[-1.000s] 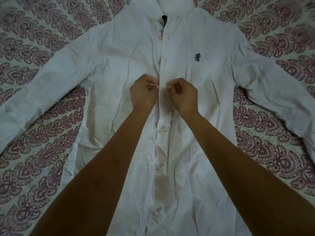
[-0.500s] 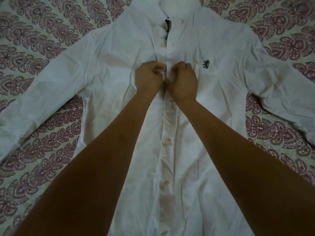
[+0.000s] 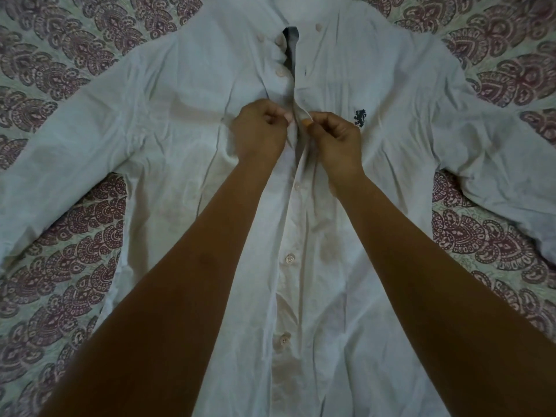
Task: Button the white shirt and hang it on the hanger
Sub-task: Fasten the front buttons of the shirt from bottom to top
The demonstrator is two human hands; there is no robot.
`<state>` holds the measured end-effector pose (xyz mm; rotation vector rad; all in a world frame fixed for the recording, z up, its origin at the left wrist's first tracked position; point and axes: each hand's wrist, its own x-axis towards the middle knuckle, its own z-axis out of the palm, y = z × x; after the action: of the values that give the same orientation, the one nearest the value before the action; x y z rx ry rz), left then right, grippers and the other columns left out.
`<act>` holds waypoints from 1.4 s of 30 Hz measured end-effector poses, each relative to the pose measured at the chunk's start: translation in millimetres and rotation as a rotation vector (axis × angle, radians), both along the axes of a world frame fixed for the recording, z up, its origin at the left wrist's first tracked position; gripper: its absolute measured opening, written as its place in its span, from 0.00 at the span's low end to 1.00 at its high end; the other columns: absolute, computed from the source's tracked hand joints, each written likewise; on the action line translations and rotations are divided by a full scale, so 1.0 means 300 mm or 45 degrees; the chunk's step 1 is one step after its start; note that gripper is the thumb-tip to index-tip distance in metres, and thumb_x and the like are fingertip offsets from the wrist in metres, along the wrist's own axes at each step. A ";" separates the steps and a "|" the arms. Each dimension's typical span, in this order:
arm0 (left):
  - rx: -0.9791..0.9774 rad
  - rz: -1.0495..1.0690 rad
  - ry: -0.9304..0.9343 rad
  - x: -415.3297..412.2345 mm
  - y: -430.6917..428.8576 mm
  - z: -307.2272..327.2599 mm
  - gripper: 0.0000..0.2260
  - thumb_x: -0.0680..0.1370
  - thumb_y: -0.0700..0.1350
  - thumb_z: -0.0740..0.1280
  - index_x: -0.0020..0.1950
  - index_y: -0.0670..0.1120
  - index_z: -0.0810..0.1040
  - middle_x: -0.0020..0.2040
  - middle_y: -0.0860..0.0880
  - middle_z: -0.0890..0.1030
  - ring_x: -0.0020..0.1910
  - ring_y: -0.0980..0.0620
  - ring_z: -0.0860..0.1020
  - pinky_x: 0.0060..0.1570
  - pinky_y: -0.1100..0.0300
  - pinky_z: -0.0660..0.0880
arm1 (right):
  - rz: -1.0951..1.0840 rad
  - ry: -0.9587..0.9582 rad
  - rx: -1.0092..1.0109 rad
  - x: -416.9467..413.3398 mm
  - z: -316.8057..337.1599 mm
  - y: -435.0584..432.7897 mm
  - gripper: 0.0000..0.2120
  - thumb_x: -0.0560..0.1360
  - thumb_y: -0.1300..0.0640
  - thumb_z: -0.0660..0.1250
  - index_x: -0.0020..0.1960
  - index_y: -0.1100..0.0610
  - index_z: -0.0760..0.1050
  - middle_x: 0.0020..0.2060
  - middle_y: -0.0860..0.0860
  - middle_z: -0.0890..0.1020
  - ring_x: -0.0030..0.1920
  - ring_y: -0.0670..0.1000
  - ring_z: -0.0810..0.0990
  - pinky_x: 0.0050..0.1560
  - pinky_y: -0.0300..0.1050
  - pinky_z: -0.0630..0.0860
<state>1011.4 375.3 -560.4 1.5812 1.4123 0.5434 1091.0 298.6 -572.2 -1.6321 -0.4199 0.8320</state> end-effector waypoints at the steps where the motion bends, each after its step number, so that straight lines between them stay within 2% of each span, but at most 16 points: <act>1: -0.018 0.003 -0.058 0.001 -0.008 0.002 0.09 0.73 0.36 0.66 0.36 0.48 0.78 0.34 0.56 0.79 0.35 0.59 0.77 0.43 0.64 0.77 | -0.006 0.020 0.010 0.002 0.002 -0.001 0.05 0.74 0.66 0.66 0.47 0.62 0.79 0.37 0.49 0.81 0.38 0.41 0.78 0.47 0.34 0.76; 5: -0.063 0.001 -0.148 0.014 -0.021 -0.007 0.04 0.73 0.37 0.68 0.40 0.43 0.80 0.34 0.51 0.80 0.36 0.54 0.79 0.43 0.59 0.78 | -0.021 0.062 0.005 0.003 0.003 0.002 0.08 0.74 0.66 0.65 0.51 0.66 0.79 0.40 0.50 0.81 0.41 0.42 0.79 0.51 0.35 0.77; 9: -0.115 0.009 -0.173 0.004 -0.024 -0.032 0.03 0.74 0.38 0.68 0.41 0.44 0.80 0.36 0.50 0.81 0.38 0.53 0.80 0.46 0.57 0.79 | -0.055 0.040 -0.046 -0.002 -0.004 0.015 0.08 0.74 0.65 0.65 0.53 0.64 0.79 0.41 0.47 0.81 0.42 0.40 0.79 0.52 0.34 0.76; 12: -0.146 0.038 -0.233 0.000 -0.031 -0.042 0.03 0.74 0.38 0.69 0.41 0.45 0.80 0.38 0.49 0.82 0.39 0.53 0.80 0.49 0.55 0.79 | -0.037 0.019 -0.080 -0.005 -0.010 0.023 0.07 0.75 0.63 0.64 0.47 0.57 0.81 0.40 0.47 0.82 0.44 0.44 0.80 0.54 0.39 0.77; 14: -0.159 0.043 -0.237 -0.001 -0.026 -0.049 0.04 0.74 0.39 0.69 0.41 0.46 0.80 0.37 0.49 0.81 0.37 0.54 0.79 0.50 0.55 0.79 | -0.061 0.053 -0.103 0.001 -0.011 0.029 0.10 0.75 0.62 0.63 0.43 0.52 0.81 0.38 0.47 0.82 0.44 0.47 0.80 0.55 0.44 0.77; 16: -0.164 0.032 -0.247 -0.004 -0.024 -0.055 0.04 0.74 0.39 0.69 0.41 0.46 0.80 0.36 0.50 0.81 0.36 0.55 0.78 0.49 0.56 0.78 | -0.075 0.077 -0.090 0.010 -0.012 0.032 0.11 0.75 0.63 0.63 0.40 0.52 0.81 0.37 0.48 0.82 0.44 0.48 0.80 0.55 0.45 0.77; 20: -0.180 0.035 -0.295 -0.008 -0.025 -0.054 0.07 0.73 0.37 0.69 0.39 0.49 0.80 0.36 0.51 0.82 0.36 0.57 0.79 0.45 0.60 0.77 | -0.028 0.051 -0.036 0.016 -0.011 0.030 0.06 0.73 0.65 0.67 0.42 0.58 0.81 0.38 0.50 0.82 0.44 0.47 0.81 0.55 0.42 0.77; 24: -0.260 0.032 -0.364 -0.016 -0.017 -0.051 0.10 0.74 0.35 0.66 0.40 0.50 0.80 0.38 0.48 0.82 0.39 0.53 0.80 0.47 0.59 0.77 | -0.001 -0.043 -0.052 0.009 -0.014 0.032 0.10 0.70 0.66 0.69 0.38 0.51 0.79 0.36 0.47 0.82 0.42 0.46 0.81 0.54 0.45 0.78; 28: -0.264 -0.001 -0.344 -0.018 -0.015 -0.055 0.11 0.74 0.34 0.65 0.39 0.50 0.79 0.40 0.47 0.82 0.42 0.51 0.80 0.49 0.57 0.77 | -0.017 -0.045 -0.091 0.007 -0.009 0.036 0.09 0.69 0.64 0.71 0.39 0.50 0.79 0.36 0.46 0.81 0.40 0.45 0.80 0.52 0.44 0.78; 32: -0.324 -0.061 -0.382 -0.029 -0.008 -0.053 0.10 0.75 0.34 0.64 0.40 0.49 0.78 0.39 0.47 0.81 0.40 0.53 0.78 0.46 0.61 0.76 | 0.048 0.033 -0.089 0.021 0.007 0.037 0.06 0.70 0.65 0.70 0.40 0.54 0.81 0.36 0.47 0.83 0.41 0.44 0.81 0.51 0.39 0.78; 34: -0.360 -0.090 -0.429 -0.035 -0.004 -0.046 0.10 0.76 0.34 0.64 0.40 0.48 0.77 0.37 0.47 0.80 0.38 0.54 0.77 0.44 0.63 0.75 | 0.119 0.098 -0.076 0.049 0.012 0.031 0.06 0.72 0.67 0.67 0.45 0.59 0.81 0.34 0.42 0.83 0.39 0.39 0.80 0.46 0.32 0.76; 36: -0.373 -0.109 -0.445 -0.037 -0.001 -0.041 0.10 0.76 0.34 0.65 0.39 0.48 0.77 0.36 0.47 0.79 0.36 0.56 0.76 0.42 0.65 0.74 | 0.213 0.116 -0.058 0.071 0.014 0.024 0.09 0.72 0.69 0.66 0.50 0.62 0.80 0.32 0.41 0.83 0.38 0.38 0.80 0.45 0.30 0.75; 39: -0.353 -0.098 -0.432 -0.035 -0.001 -0.051 0.09 0.75 0.34 0.66 0.40 0.48 0.78 0.39 0.47 0.81 0.39 0.54 0.79 0.46 0.62 0.76 | 0.240 0.073 -0.071 0.069 0.013 0.024 0.07 0.71 0.70 0.68 0.46 0.62 0.80 0.34 0.46 0.82 0.37 0.40 0.80 0.48 0.33 0.77; 42: -0.328 -0.054 -0.411 -0.031 -0.004 -0.061 0.09 0.74 0.34 0.67 0.40 0.48 0.79 0.40 0.47 0.82 0.42 0.51 0.80 0.50 0.58 0.78 | 0.171 -0.013 -0.088 0.053 -0.001 0.028 0.08 0.69 0.68 0.70 0.42 0.56 0.79 0.36 0.48 0.81 0.38 0.43 0.80 0.49 0.38 0.78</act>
<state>1002.2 374.2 -578.6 1.2521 1.1518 0.5408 1107.0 307.0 -572.5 -1.6863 -0.5176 0.9478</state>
